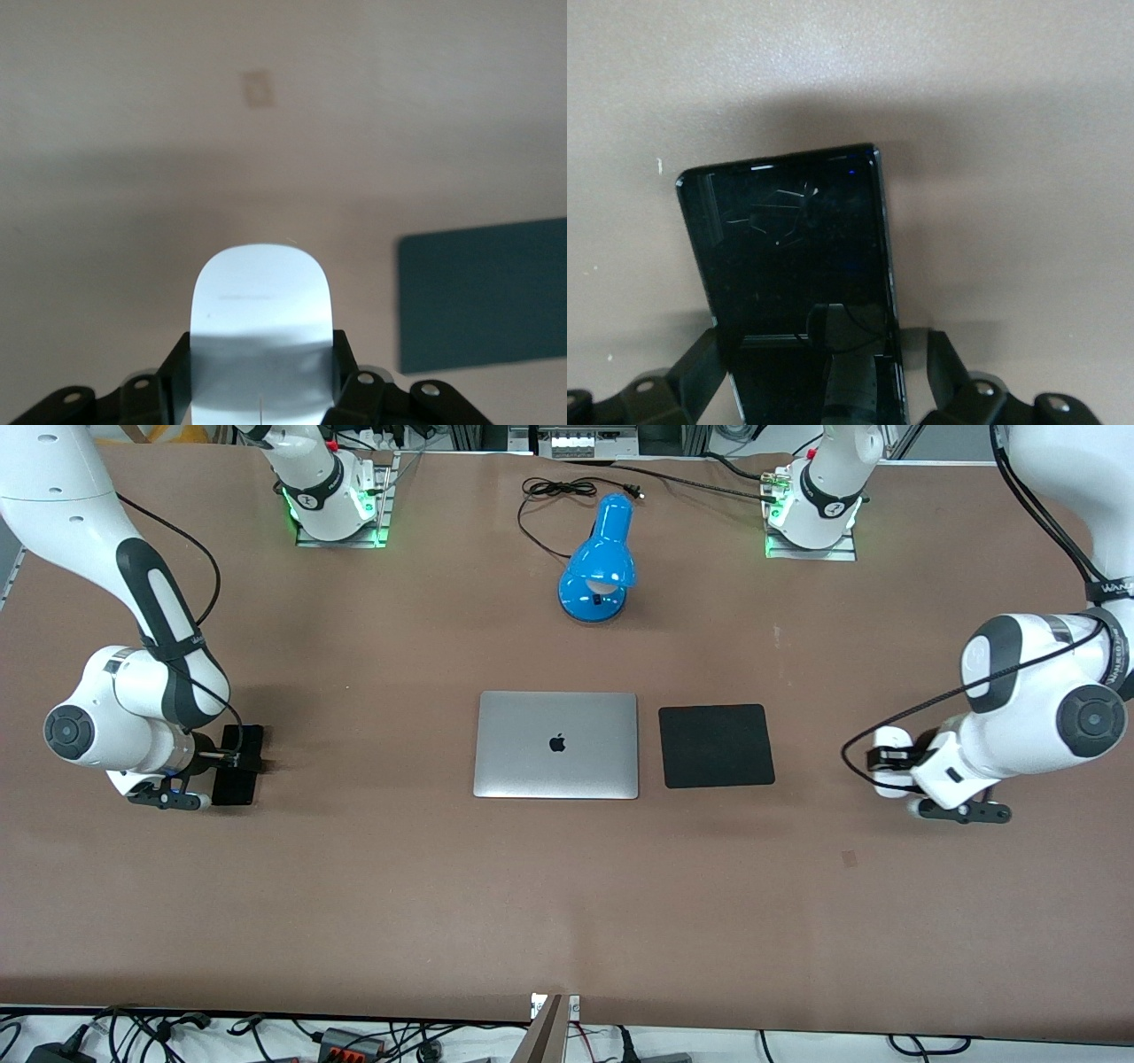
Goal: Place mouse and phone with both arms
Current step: 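Close the right gripper on the phone while the left gripper grasps the mouse, then carry the mouse onto the mouse pad with the left gripper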
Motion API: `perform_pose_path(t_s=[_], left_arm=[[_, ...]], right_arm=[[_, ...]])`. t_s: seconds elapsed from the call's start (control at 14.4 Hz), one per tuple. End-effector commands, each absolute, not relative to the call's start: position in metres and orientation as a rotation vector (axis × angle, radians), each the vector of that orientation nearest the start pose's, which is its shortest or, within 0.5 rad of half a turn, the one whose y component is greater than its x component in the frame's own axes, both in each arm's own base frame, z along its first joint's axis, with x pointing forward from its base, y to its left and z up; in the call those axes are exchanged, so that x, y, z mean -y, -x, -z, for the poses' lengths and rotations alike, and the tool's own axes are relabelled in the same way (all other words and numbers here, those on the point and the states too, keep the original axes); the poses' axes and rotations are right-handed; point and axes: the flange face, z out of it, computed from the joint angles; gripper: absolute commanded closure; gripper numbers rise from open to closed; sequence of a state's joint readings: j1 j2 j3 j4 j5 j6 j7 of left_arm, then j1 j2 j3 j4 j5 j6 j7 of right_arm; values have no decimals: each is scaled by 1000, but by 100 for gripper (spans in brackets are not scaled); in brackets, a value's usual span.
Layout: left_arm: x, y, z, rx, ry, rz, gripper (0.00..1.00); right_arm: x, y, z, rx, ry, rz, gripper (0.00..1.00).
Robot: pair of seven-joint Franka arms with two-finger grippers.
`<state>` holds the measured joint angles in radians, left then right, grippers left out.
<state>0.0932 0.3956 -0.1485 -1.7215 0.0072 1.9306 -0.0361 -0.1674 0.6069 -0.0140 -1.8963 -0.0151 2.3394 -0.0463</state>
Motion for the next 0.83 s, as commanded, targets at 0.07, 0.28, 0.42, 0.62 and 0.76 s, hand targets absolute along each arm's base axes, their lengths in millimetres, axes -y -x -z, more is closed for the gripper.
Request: perform_pose_path(t_s=[0.07, 0.28, 0.42, 0.62, 0.76], left_arm=[[120, -617, -324, 72, 3144, -362, 59], [192, -592, -286, 125, 3057, -205, 59], [208, -580, -255, 140, 3032, -77, 59], [217, -557, -210, 145, 3095, 9, 59], [219, -547, -195, 135, 3118, 24, 59]], right_arm=[[111, -601, -165, -203, 3120, -248, 0], [110, -600, -164, -191, 3119, -260, 15], [111, -600, -164, -177, 3118, -272, 47], [107, -601, -165, -165, 3118, -269, 75], [104, -602, -173, -152, 3117, -266, 76]])
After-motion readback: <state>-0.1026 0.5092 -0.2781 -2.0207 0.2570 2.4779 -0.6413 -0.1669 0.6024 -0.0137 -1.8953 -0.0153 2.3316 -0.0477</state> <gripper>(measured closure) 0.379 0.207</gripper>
